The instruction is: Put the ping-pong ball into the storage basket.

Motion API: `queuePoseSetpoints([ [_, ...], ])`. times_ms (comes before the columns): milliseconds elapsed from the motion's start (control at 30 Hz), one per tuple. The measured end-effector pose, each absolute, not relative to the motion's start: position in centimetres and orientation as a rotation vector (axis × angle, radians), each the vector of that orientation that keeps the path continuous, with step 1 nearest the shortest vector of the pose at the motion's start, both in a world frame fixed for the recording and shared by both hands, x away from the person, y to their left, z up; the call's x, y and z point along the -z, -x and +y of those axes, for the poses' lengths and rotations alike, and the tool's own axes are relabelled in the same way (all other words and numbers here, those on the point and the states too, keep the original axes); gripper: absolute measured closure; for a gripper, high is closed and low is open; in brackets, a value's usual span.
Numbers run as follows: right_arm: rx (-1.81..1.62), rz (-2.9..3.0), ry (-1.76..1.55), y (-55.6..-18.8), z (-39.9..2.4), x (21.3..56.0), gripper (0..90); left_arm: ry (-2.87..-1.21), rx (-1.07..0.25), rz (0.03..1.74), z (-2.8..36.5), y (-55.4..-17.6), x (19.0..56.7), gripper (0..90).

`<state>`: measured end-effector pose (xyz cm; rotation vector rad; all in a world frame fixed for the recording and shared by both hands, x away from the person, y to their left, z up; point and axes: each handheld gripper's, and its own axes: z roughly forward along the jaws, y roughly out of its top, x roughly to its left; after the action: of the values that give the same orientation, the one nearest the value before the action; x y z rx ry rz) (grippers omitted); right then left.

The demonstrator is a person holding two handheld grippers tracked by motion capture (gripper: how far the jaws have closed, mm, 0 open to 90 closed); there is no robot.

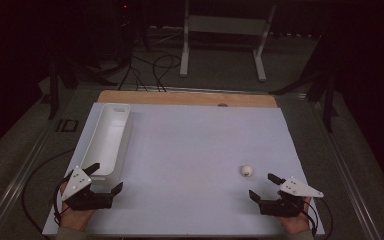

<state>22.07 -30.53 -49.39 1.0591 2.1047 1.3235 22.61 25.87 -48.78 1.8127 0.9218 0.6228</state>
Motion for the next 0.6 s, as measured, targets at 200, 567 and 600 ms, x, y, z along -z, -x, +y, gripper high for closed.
queuePoseSetpoints([
  [200,-1.315,2.109,-1.069,-22.1,-30.5,49.3,7.7,-1.815,-0.623,0.925,25.9,-22.6,48.8,0.0],
  [567,-1.283,2.108,-1.105,-22.3,-30.6,48.2,7.9,-1.814,-0.616,0.929,25.9,-22.7,48.7,0.0],
  [600,-1.281,2.108,-1.108,-22.4,-30.6,48.1,7.9,-1.814,-0.616,0.929,25.9,-22.7,48.7,0.0],
])
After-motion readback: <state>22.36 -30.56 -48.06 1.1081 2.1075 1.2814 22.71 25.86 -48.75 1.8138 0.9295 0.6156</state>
